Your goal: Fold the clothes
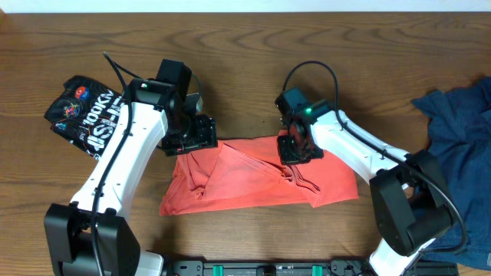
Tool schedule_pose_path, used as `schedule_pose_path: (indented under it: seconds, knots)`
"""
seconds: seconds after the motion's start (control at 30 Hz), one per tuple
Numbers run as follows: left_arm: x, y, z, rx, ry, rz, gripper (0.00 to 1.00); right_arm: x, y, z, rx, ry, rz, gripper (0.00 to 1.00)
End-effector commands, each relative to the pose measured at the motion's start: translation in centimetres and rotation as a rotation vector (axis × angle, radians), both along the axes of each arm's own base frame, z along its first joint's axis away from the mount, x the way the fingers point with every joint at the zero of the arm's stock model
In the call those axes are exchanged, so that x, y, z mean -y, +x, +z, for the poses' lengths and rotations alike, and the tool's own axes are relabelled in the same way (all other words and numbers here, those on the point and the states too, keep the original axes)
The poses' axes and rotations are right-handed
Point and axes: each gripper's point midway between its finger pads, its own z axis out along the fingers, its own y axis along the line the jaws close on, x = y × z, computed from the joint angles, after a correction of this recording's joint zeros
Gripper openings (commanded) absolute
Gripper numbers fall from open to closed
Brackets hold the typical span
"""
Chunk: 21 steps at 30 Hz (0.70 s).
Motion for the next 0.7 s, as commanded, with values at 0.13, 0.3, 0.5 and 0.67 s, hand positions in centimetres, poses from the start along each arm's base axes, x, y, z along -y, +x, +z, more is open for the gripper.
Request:
schedule_pose_path:
  seconds: [0.13,0.3,0.5,0.67]
  knots:
    - [-0.3,0.0,-0.2,-0.003,0.01,0.005,0.73,-2.8,1.6,3.2,0.044,0.112,0.06,0.01]
    - [-0.3,0.0,-0.2,-0.003,0.01,0.005,0.74,-3.3,1.3,3.3,0.031,0.136,0.066,0.01]
    - [-0.3,0.0,-0.2,-0.003,0.01,0.005,0.73,-4.2,0.5,3.6,0.0,0.192,0.108,0.01]
    - [-0.3,0.0,-0.2,-0.004,0.01,0.005,0.74,-3.8,-0.9,3.4,-0.042,0.163,0.153,0.19]
